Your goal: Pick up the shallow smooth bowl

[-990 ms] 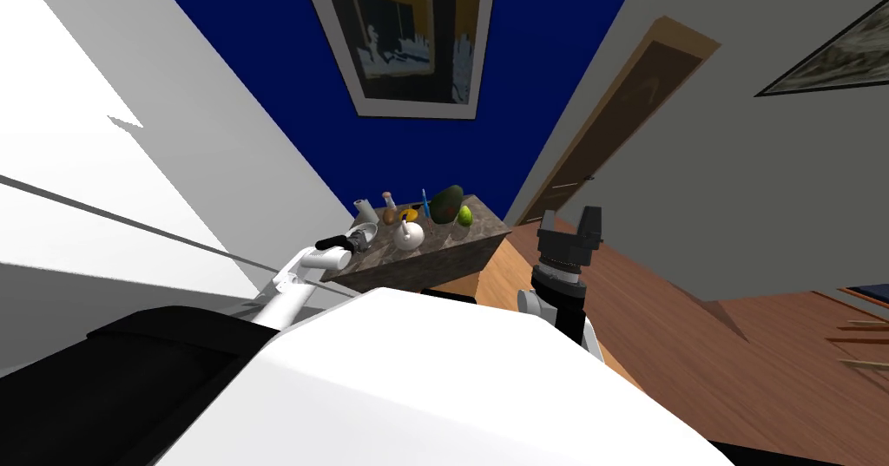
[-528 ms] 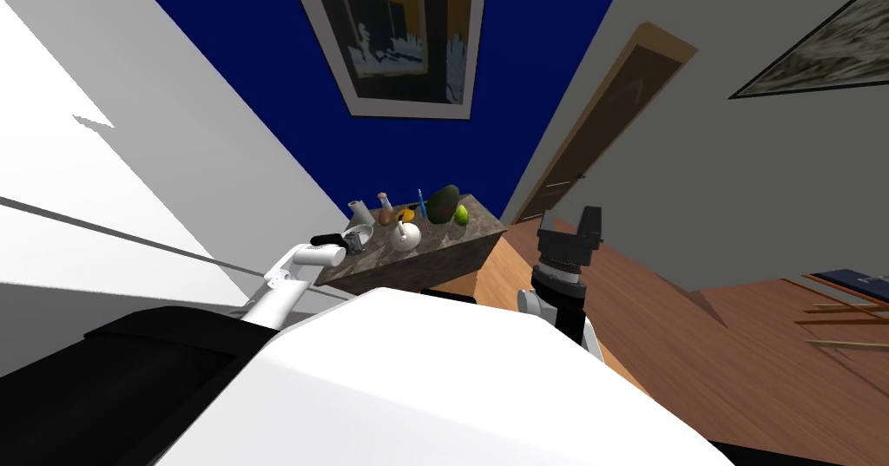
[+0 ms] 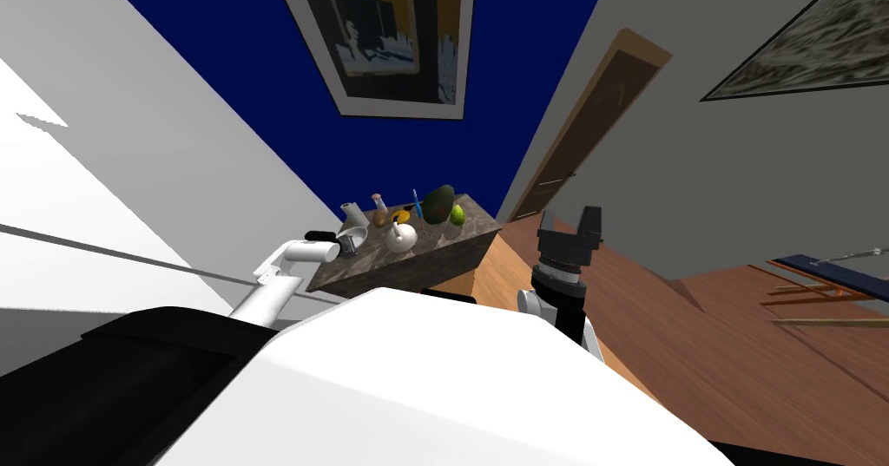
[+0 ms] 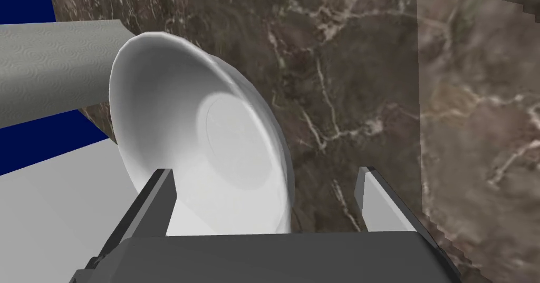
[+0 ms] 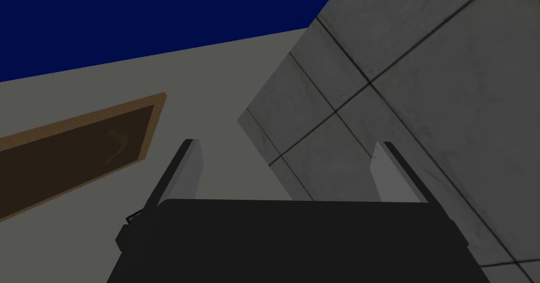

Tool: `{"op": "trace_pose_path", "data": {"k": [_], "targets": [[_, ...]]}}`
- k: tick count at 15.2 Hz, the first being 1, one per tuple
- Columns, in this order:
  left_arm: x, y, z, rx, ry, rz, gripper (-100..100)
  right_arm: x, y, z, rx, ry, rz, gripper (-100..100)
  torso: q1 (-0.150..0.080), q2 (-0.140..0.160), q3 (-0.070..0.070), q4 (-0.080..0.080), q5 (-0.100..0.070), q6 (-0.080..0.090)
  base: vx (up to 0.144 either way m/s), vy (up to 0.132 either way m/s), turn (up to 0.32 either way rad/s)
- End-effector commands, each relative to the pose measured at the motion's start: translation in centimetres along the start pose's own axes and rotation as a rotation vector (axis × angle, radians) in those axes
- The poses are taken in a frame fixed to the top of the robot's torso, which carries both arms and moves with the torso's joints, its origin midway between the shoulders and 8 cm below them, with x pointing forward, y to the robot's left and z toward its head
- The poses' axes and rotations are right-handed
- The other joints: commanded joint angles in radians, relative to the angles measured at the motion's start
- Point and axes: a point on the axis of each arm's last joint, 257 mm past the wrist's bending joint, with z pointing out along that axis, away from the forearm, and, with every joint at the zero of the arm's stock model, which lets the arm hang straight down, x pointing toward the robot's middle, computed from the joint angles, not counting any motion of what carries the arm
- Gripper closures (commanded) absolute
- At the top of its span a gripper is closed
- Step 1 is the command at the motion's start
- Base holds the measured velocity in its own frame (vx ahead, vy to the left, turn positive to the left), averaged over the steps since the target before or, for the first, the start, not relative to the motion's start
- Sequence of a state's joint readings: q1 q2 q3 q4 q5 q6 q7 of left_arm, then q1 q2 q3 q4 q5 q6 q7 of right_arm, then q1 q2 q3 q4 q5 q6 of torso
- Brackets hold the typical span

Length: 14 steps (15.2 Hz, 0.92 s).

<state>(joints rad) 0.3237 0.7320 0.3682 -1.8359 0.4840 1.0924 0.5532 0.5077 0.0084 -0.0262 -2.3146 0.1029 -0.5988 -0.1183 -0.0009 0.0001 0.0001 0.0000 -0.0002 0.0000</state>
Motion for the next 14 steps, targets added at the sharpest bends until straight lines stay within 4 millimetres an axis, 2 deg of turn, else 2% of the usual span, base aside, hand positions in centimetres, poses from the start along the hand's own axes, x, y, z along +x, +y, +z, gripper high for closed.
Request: {"op": "trace_pose_path", "data": {"k": [1,11,14], "targets": [[-1.3,0.2,0.0,-0.038,-0.034,-0.033,-100,0.0,0.0,0.0,0.000,0.000,0.000,0,0.000,0.000,0.000,0.000,0.000,0.000,0.002,-0.014,-0.081],[-4.9,1.0,-0.9,-0.150,-0.134,-0.131,-100,0.0,0.0,0.0,0.000,0.000,0.000,0,0.000,0.000,0.000,0.000,0.000,0.000,0.001,-0.013,-0.064],[-5.0,1.5,0.0,-0.142,-0.127,-0.126,-100,0.0,0.0,0.0,0.000,0.000,0.000,0,0.001,0.000,0.000,0.000,0.000,0.000,0.011,0.007,-0.014]]}}
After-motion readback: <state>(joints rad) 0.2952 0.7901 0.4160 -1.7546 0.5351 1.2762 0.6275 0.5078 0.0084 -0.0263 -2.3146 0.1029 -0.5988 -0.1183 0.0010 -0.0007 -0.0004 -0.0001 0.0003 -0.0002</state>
